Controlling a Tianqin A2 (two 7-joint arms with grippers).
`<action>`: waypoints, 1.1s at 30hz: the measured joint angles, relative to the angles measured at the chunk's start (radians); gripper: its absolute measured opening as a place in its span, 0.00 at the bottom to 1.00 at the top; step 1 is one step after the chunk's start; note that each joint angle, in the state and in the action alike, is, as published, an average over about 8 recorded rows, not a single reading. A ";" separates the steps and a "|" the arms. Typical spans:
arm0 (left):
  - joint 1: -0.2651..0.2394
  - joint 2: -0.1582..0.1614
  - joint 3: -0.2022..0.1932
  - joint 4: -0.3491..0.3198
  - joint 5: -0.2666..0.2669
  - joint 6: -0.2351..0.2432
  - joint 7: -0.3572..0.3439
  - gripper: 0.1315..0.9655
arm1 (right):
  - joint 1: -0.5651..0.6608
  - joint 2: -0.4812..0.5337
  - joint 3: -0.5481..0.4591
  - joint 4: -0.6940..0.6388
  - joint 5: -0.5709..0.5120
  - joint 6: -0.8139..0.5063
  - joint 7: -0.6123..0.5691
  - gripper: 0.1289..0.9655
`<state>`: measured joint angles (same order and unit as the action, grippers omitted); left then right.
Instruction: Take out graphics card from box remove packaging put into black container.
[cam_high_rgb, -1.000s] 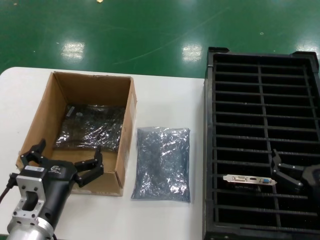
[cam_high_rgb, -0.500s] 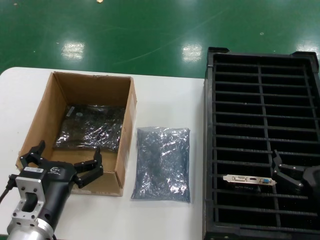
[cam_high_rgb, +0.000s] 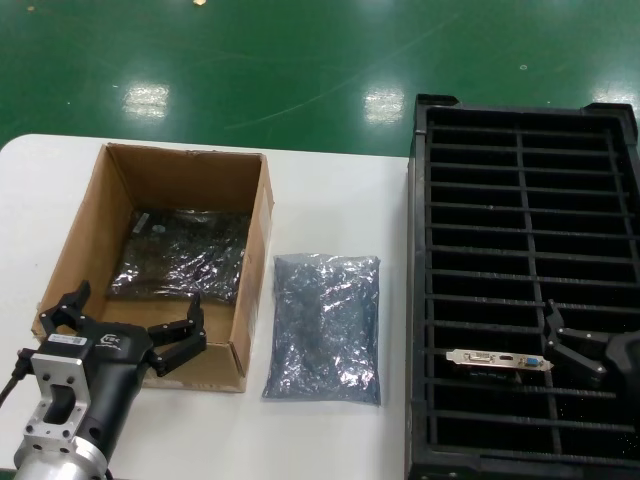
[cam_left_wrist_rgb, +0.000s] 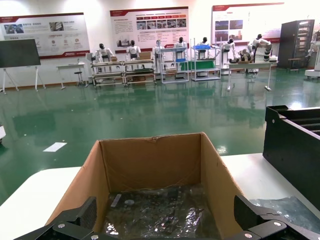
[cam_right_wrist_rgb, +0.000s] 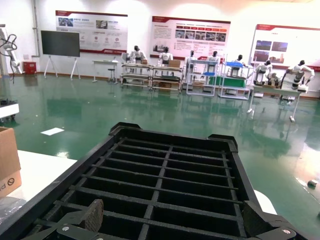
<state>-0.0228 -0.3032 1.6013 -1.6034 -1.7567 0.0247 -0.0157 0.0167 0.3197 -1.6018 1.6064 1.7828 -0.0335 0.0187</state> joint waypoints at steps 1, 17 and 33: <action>0.000 0.000 0.000 0.000 0.000 0.000 0.000 1.00 | 0.000 0.000 0.000 0.000 0.000 0.000 0.000 1.00; 0.000 0.000 0.000 0.000 0.000 0.000 0.000 1.00 | 0.000 0.000 0.000 0.000 0.000 0.000 0.000 1.00; 0.000 0.000 0.000 0.000 0.000 0.000 0.000 1.00 | 0.000 0.000 0.000 0.000 0.000 0.000 0.000 1.00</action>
<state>-0.0228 -0.3032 1.6013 -1.6034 -1.7567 0.0247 -0.0157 0.0167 0.3197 -1.6018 1.6064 1.7827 -0.0335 0.0187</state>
